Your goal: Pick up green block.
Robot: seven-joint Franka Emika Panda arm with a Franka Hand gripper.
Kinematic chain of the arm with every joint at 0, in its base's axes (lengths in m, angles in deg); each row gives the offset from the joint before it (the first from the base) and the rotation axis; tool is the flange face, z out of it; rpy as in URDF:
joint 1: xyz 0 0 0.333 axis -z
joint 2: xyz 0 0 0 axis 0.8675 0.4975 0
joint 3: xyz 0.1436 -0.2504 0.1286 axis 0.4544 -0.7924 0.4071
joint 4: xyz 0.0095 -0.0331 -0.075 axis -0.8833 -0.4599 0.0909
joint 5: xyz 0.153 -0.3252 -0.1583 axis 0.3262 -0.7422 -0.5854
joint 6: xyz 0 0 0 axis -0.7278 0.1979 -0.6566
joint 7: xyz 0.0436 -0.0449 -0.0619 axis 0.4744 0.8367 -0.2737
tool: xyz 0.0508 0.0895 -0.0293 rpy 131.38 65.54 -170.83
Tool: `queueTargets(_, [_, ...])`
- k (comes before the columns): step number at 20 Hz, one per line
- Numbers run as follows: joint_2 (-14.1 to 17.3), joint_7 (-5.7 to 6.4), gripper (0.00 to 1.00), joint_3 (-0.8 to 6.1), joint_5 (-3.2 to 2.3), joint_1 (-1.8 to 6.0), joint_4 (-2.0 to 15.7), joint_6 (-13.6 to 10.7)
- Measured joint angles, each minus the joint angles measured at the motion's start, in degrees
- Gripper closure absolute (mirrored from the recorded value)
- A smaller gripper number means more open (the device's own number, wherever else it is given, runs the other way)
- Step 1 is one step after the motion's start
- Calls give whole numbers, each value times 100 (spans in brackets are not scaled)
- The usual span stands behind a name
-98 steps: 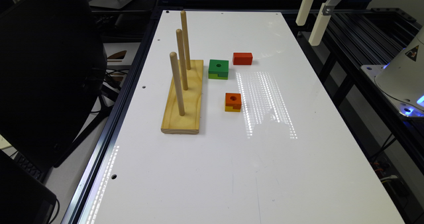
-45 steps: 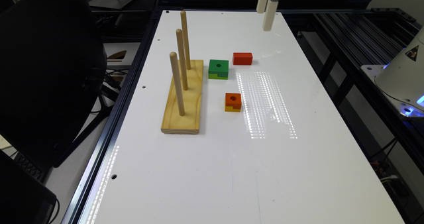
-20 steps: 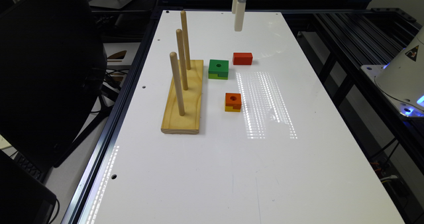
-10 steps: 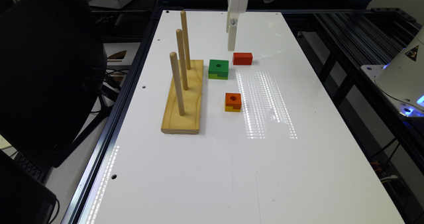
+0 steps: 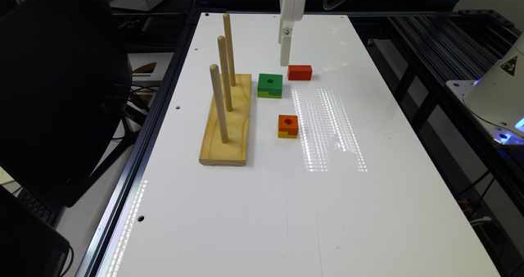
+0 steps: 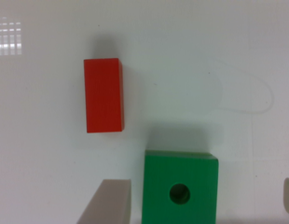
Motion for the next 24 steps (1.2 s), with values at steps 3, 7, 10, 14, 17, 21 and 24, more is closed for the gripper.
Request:
queueTargets(3, [72,0,0,0,0,0,-4,30])
queueTargets(7, [327,0,0,0,0,0,-4,271])
queueTargets(10, [461,0,0,0,0,0,-2,417])
queueTargets(14, [484,-1,0,0,0,0,-1,436])
queueTargets(17, [586,-1,0,0,0,0,-3,508])
queueTargets(21, [798,-1,0,0,0,0,-1,730])
queueTargets(24, [849,-1,0,0,0,0,-1,787])
